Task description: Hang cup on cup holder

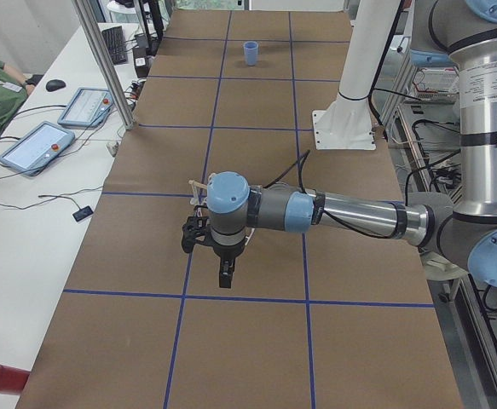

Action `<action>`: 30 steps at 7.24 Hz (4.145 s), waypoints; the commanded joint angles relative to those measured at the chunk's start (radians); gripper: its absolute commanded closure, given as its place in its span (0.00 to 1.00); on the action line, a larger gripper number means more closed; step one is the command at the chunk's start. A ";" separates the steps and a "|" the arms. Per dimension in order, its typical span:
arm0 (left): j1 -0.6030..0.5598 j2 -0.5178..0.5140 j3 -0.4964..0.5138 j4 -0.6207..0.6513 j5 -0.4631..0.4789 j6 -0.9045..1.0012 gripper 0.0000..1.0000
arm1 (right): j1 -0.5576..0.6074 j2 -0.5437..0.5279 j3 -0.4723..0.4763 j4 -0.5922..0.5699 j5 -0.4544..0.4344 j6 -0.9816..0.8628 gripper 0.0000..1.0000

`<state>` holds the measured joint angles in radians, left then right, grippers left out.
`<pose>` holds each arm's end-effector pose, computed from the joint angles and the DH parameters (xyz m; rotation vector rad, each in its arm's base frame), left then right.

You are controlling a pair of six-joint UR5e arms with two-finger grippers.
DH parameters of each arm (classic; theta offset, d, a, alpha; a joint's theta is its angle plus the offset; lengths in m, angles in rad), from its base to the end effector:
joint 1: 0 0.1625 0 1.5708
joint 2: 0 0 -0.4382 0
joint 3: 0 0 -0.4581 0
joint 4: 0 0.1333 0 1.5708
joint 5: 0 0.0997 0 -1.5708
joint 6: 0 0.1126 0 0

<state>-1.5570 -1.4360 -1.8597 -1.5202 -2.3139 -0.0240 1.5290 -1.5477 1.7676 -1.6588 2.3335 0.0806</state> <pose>-0.0502 -0.5023 0.5986 0.0846 0.7441 0.0287 0.0318 -0.5686 0.5682 0.0786 -0.7677 -0.0134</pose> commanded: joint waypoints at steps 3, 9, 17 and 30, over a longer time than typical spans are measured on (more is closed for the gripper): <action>0.000 -0.012 -0.009 -0.020 -0.009 0.004 0.02 | -0.160 0.031 0.062 0.120 0.029 0.207 0.00; 0.000 -0.012 -0.010 -0.020 -0.009 0.004 0.02 | -0.377 -0.040 0.053 0.241 0.017 0.324 0.00; 0.000 -0.018 -0.010 -0.018 -0.009 0.004 0.02 | -0.435 -0.045 -0.013 0.240 0.027 0.315 0.00; 0.012 -0.098 -0.026 -0.322 -0.013 -0.276 0.02 | -0.461 0.136 0.076 0.543 0.090 0.701 1.00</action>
<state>-1.5494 -1.5125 -1.8805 -1.7004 -2.3235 -0.1252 1.0800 -1.4739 1.8517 -1.2233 2.4223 0.5894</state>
